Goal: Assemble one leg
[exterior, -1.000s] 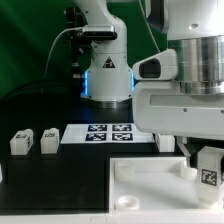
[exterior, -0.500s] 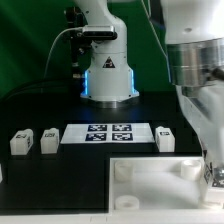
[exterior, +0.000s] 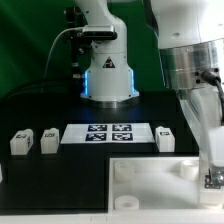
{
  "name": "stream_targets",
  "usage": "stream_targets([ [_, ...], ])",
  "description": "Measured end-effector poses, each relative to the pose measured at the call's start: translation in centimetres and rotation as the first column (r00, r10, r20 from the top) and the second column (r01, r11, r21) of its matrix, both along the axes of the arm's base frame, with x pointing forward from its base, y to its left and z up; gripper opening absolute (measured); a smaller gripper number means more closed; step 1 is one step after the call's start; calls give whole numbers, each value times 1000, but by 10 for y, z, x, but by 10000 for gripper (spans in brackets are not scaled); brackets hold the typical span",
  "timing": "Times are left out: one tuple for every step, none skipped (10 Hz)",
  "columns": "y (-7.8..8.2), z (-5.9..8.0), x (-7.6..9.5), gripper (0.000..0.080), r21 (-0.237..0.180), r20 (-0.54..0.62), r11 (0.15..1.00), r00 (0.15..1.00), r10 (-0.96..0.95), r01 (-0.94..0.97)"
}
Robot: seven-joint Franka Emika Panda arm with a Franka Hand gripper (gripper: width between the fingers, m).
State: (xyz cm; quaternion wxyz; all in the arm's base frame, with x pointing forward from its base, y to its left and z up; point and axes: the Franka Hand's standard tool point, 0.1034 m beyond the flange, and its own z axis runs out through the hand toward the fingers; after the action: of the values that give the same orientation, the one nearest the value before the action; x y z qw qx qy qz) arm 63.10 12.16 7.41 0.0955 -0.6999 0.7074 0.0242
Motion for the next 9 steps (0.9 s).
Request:
stream_targets([
  [3,-1,-2,616,-44,32,972,972,233,-232],
  [8,-3,-5,643,-84,47,895,896,442,-438],
  [6,-3,-4,648,-95,52,862,863,503,-497],
  [4,-3,-4,648,-112,58,809,809,584,-576],
  [4,-4,-4,649,-125,61,760,760,648,-638],
  [1,-2,-3,649,-173,34,581,584,811,-796],
  [4,5,2,649,-203,-8,404,414,910,-892],
  [5,9,5,649,-203,-26,313,325,945,-928],
  [5,8,6,649,-210,-33,243,255,966,-947],
])
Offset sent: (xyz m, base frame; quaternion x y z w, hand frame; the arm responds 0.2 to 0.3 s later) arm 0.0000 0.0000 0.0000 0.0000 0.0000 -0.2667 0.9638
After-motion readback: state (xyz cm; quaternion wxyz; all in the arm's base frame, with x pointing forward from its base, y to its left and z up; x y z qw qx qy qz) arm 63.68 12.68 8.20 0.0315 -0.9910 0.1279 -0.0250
